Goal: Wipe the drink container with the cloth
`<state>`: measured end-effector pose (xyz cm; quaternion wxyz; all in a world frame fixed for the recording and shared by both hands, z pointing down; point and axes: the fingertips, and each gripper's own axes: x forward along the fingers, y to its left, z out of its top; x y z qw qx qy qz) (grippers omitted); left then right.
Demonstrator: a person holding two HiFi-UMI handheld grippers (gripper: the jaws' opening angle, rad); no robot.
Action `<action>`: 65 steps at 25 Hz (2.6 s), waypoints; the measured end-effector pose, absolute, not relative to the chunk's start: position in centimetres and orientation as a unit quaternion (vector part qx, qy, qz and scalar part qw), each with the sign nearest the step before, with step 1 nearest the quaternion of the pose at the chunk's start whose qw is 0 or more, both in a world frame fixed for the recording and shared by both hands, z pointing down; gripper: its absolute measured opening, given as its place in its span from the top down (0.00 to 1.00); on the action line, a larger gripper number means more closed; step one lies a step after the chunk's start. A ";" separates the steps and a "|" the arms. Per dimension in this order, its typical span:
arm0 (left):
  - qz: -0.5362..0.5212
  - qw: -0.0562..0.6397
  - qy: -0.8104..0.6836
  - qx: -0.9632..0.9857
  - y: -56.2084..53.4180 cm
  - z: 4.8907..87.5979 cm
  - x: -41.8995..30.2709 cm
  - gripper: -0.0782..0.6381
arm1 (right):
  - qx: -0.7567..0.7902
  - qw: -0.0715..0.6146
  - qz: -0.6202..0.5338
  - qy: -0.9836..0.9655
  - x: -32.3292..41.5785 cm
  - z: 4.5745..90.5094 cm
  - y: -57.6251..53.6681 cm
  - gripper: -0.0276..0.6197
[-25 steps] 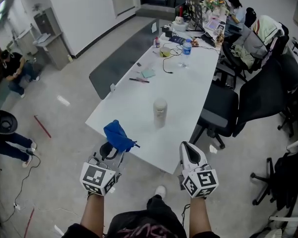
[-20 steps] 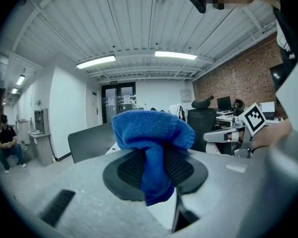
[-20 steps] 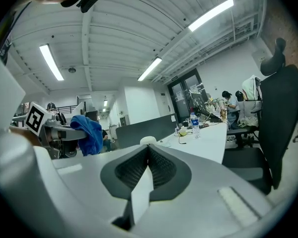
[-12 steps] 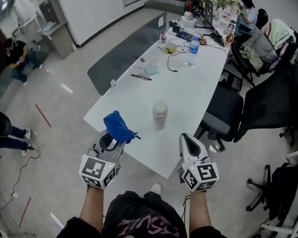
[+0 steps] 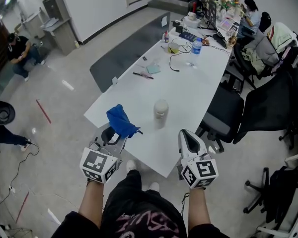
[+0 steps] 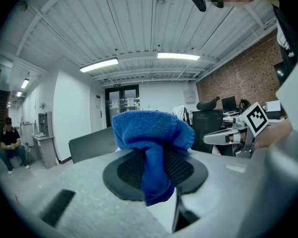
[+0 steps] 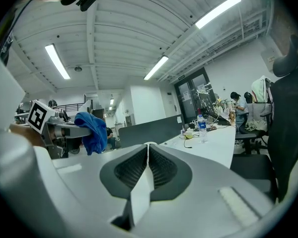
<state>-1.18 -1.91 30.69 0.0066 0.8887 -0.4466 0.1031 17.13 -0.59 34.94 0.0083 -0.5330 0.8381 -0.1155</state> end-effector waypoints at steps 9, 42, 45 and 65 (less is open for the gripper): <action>0.097 0.013 -0.433 0.896 -3.7 31.3 -1.7 0.75 | -0.538 -0.005 -0.105 0.837 16.0 34.5 -2.1 0.91; 0.108 0.099 -0.373 0.916 -13.4 39.5 -2.7 0.75 | -0.561 -0.046 -0.141 0.815 10.5 37.7 -11.6 0.48; 0.112 0.103 -0.354 0.923 -13.8 40.3 -2.4 0.75 | -0.564 -0.051 -0.145 0.811 10.4 38.3 -12.3 0.46; 0.120 0.126 -0.305 0.936 -16.1 42.5 -1.3 0.75 | -0.554 -0.066 -0.151 0.816 9.1 39.8 -15.1 0.50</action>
